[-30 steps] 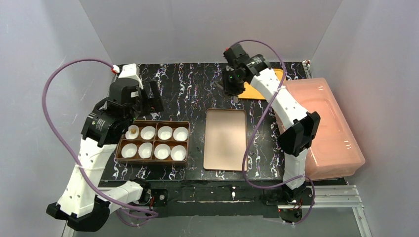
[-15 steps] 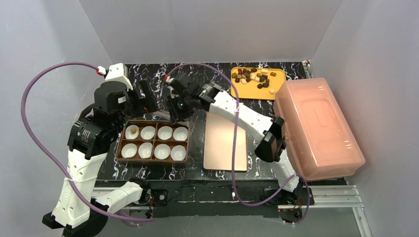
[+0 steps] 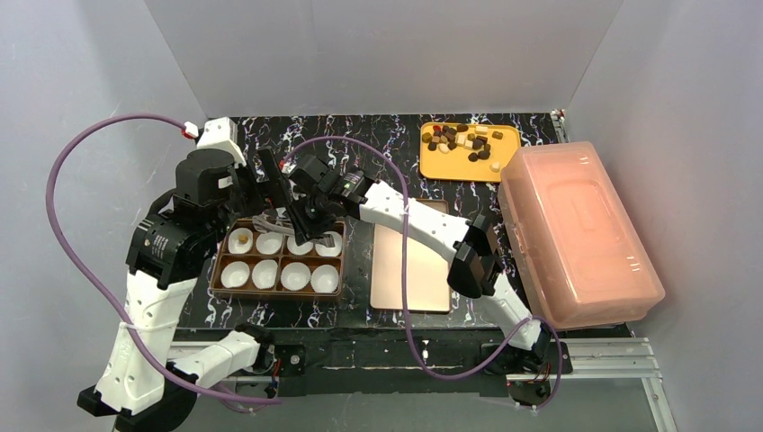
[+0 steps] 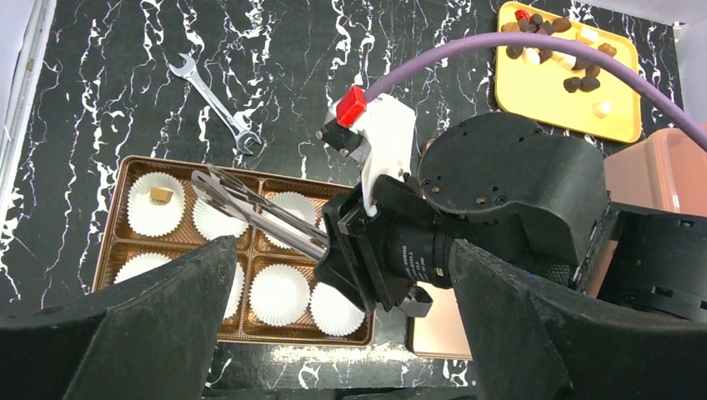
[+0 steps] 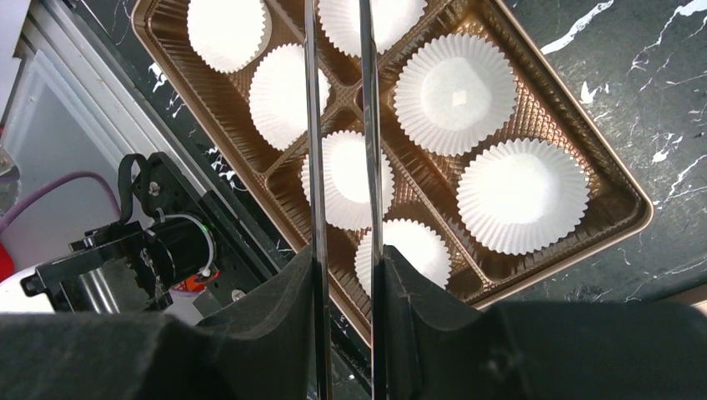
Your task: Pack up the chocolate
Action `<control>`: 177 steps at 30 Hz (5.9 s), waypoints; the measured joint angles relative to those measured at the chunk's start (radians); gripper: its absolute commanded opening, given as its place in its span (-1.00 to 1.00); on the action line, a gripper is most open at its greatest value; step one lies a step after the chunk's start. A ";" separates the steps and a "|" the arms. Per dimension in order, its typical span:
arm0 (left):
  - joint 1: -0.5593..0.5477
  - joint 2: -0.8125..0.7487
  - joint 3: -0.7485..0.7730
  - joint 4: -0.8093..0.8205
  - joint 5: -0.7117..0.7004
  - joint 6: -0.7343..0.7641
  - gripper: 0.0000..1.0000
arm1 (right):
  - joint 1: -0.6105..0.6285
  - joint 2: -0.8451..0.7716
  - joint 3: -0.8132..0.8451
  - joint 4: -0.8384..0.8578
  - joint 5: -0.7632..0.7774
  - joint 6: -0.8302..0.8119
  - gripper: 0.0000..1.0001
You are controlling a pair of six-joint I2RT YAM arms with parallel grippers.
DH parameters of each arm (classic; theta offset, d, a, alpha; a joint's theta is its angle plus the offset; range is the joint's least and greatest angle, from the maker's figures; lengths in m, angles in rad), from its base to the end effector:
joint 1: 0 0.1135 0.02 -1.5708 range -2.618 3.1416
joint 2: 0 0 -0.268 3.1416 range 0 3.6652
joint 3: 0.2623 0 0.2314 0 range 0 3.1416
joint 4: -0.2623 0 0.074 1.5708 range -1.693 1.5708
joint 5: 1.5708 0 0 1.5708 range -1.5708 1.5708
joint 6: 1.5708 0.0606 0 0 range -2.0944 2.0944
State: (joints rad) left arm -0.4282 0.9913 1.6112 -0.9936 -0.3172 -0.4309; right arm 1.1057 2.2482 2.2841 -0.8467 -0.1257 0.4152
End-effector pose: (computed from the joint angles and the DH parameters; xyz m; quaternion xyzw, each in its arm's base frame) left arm 0.1377 -0.0421 0.4684 -0.0901 0.8157 -0.1131 0.5602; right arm 0.2182 0.4517 0.2931 -0.3356 0.8643 0.2974 0.2280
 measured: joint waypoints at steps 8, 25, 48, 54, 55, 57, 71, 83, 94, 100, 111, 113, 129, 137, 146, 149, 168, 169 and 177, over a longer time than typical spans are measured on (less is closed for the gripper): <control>0.000 0.000 -0.014 0.002 0.008 0.000 0.99 | -0.004 0.038 0.010 0.013 -0.001 -0.002 -0.26; 0.000 0.000 -0.015 0.018 0.015 0.003 0.99 | 0.003 0.050 0.017 0.008 0.014 -0.011 0.00; 0.000 0.008 0.009 0.049 0.037 0.011 0.99 | -0.177 -0.234 -0.047 -0.110 0.175 -0.027 -0.01; 0.000 0.005 -0.029 0.072 0.042 0.015 0.99 | -0.343 -0.312 -0.125 -0.151 0.233 -0.020 -0.02; 0.000 0.006 -0.040 0.075 0.044 0.016 0.99 | -0.375 -0.313 -0.133 -0.160 0.240 -0.019 -0.02; 0.000 0.006 -0.066 0.077 0.045 0.020 0.99 | -0.425 -0.312 -0.143 -0.174 0.254 -0.019 -0.02; 0.000 0.027 -0.230 0.116 0.082 0.030 0.99 | -0.671 -0.241 -0.128 -0.246 0.341 -0.009 -0.04; 0.000 0.045 -0.242 0.134 0.105 0.035 0.99 | -0.810 -0.200 -0.191 -0.265 0.397 0.029 -0.04; 0.000 0.049 -0.242 0.134 0.111 0.046 0.99 | -0.831 -0.106 -0.180 -0.268 0.384 0.051 -0.05; 0.000 0.049 -0.242 0.133 0.111 0.049 0.99 | -0.859 -0.100 -0.180 -0.267 0.369 0.054 -0.05; 0.000 0.051 -0.242 0.133 0.112 0.050 0.99 | -0.888 -0.057 -0.177 -0.257 0.311 0.053 -0.08; 0.000 0.053 -0.242 0.133 0.113 0.050 0.99 | -0.888 -0.050 -0.177 -0.257 0.305 0.053 -0.15; 0.000 0.064 -0.242 0.134 0.117 0.048 0.99 | -0.888 -0.054 -0.177 -0.254 0.275 0.053 -0.38; 0.000 0.064 -0.242 0.134 0.117 0.046 0.99 | -0.882 -0.084 -0.177 -0.258 0.268 0.053 -0.39; 0.000 0.064 -0.242 0.134 0.117 0.045 0.99 | -0.865 -0.094 -0.164 -0.267 0.254 0.053 -0.39; 0.000 0.064 -0.241 0.134 0.117 0.045 0.99 | -0.853 -0.100 -0.160 -0.271 0.244 0.053 -0.39; 0.000 0.068 -0.214 0.129 0.094 0.045 0.99 | -0.699 -0.208 -0.132 -0.289 0.158 0.065 -0.39; 0.000 0.068 -0.209 0.128 0.092 0.045 0.99 | -0.686 -0.212 -0.132 -0.290 0.155 0.067 -0.39; 0.000 0.068 -0.185 0.126 0.088 0.036 0.99 | -0.534 -0.252 -0.132 -0.297 0.108 0.085 -0.39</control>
State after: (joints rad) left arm -0.4282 1.0595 1.4265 -0.8677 -0.2291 -0.3950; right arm 0.5716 1.9965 2.1525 -1.1439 -0.0181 0.4999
